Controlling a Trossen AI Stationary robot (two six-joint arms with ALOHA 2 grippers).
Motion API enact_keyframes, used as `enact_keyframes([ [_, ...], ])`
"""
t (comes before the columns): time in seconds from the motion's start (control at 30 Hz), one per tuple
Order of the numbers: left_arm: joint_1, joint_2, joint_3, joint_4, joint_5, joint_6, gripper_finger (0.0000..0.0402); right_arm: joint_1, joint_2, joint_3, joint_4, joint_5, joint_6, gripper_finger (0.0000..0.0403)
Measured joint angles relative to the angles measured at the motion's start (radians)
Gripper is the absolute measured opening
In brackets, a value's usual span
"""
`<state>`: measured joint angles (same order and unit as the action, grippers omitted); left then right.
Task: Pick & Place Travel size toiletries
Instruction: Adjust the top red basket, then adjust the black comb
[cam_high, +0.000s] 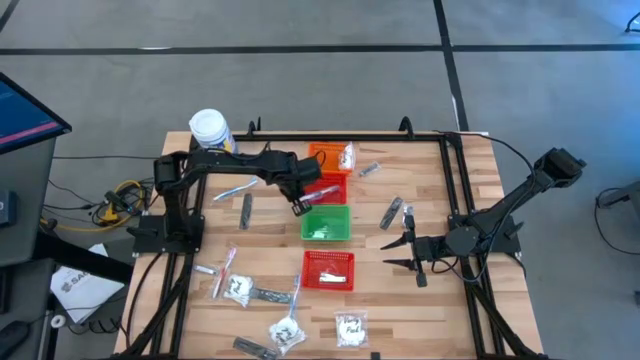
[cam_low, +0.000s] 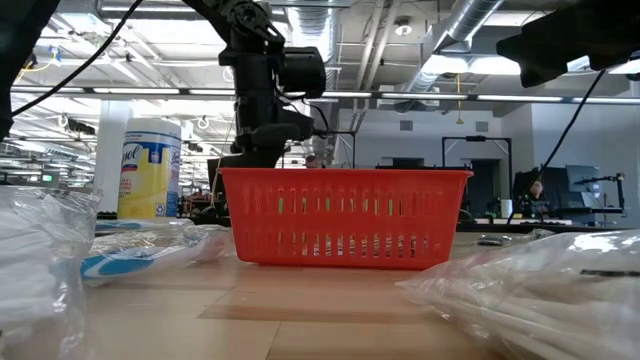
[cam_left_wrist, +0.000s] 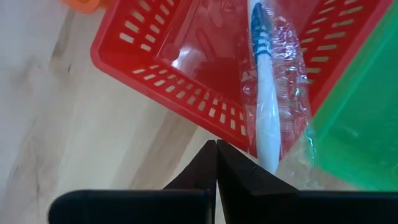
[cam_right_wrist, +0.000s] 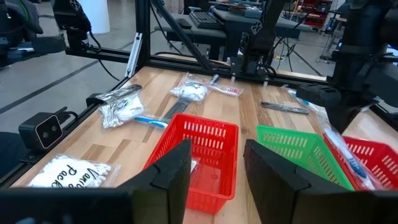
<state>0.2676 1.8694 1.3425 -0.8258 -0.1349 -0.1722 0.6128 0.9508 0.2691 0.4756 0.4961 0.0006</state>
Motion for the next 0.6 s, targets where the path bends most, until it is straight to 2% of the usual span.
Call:
enact_keyframes([
  [0.3, 0.0, -0.016, 0.0, -0.04, -0.014, 0.0, 0.0, 0.0, 0.0, 0.0, 0.0, 0.0, 0.0, 0.0138],
  [0.5, 0.0, -0.134, 0.0, -0.075, -0.123, -0.039, 0.0, 0.0, 0.0, 0.0, -0.003, 0.0, 0.0, 0.0139],
  [0.6, 0.0, -0.211, -0.001, -0.073, -0.13, -0.082, 0.0, 0.0, 0.0, 0.0, -0.004, 0.0, 0.0, 0.0141],
])
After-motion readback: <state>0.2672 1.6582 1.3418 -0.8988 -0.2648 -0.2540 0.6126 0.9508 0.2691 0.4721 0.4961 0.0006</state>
